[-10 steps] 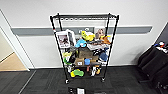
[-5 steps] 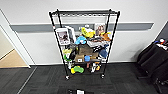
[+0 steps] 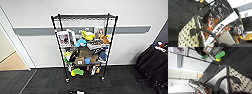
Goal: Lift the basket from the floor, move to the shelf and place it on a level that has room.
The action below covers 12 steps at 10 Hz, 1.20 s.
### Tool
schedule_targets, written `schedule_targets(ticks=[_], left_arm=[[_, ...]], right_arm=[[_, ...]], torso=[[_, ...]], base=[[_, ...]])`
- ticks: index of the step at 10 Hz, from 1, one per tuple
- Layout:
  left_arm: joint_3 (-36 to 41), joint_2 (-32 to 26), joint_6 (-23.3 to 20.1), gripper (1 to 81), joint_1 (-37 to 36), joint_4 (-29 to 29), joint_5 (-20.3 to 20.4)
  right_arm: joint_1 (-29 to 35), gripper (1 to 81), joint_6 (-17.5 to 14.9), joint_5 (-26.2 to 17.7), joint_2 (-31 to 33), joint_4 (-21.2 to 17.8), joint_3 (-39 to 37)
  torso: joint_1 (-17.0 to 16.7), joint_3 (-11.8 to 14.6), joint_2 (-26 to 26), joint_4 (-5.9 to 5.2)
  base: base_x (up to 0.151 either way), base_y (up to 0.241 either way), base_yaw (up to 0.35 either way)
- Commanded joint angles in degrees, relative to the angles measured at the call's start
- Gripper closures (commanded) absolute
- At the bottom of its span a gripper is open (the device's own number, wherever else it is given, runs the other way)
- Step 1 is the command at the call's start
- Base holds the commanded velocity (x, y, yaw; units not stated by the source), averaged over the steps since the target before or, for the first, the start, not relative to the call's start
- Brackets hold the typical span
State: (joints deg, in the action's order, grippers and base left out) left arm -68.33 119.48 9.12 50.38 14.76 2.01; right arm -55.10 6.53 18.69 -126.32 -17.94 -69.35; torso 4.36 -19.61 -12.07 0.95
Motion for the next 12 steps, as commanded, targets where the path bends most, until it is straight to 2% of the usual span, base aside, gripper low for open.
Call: schedule_targets(ticks=[1, 2, 3, 4, 6, 8, 9, 11, 12], left_arm=[[4.6, -2.2, -0.2, 81.1, -5.7, -1.4, -0.4], [4.6, -2.4, -0.2, 81.1, -5.7, -1.4, -0.4], [4.6, -2.4, -0.3, 81.1, -5.7, -1.4, -0.4], [4.6, -2.4, -0.3, 81.1, -5.7, -1.5, -0.4], [4.6, -2.4, -0.3, 81.1, -5.7, -1.5, -0.4], [4.8, -2.4, -0.3, 81.1, -5.7, -1.5, -0.4], [4.8, -2.4, -0.3, 81.1, -5.7, -1.5, -0.4], [4.8, -2.4, -0.2, 81.1, -5.7, -1.4, -0.4], [4.8, -2.4, -0.2, 81.1, -5.7, -1.4, -0.4]], right_arm=[[5.1, 81.1, 0.3, -1.0, 1.7, 2.9, 4.5], [5.1, 81.1, 0.3, -1.0, 1.7, 2.9, 4.6], [5.1, 81.1, 0.3, -1.0, 1.7, 2.9, 4.6], [5.1, 81.1, 0.3, -1.0, 1.7, 2.9, 4.6], [5.1, 81.1, 0.3, -1.0, 1.7, 2.9, 4.6], [5.2, 81.1, 0.3, -1.0, 1.7, 2.9, 4.8], [5.2, 81.1, 0.3, -1.0, 1.7, 2.9, 4.9], [5.2, 81.1, 0.3, -1.0, 1.7, 2.9, 4.9], [5.1, 81.1, 0.3, -1.0, 1.7, 3.1, 4.9]], torso=[[0.0, 3.9, 0.0, 0.00], [0.0, 5.4, 0.0, 0.00], [-0.1, 2.8, 0.0, 0.00], [-3.8, 4.0, 5.7, 0.00], [-4.3, 4.5, 6.4, 0.00], [-4.4, 4.8, 9.7, 0.00], [-3.4, 4.8, 6.0, 0.00], [-3.8, 4.8, 8.2, 0.00], [-3.8, 7.3, 8.7, 0.00]], base=[[0.000, 0.000, 0.000], [0.000, 0.000, 0.000], [0.000, 0.000, 0.000], [0.000, 0.000, 0.000], [0.000, 0.000, 0.000], [0.000, 0.000, 0.000], [0.000, 0.000, 0.000], [0.000, 0.000, 0.000], [0.000, 0.000, 0.000]])
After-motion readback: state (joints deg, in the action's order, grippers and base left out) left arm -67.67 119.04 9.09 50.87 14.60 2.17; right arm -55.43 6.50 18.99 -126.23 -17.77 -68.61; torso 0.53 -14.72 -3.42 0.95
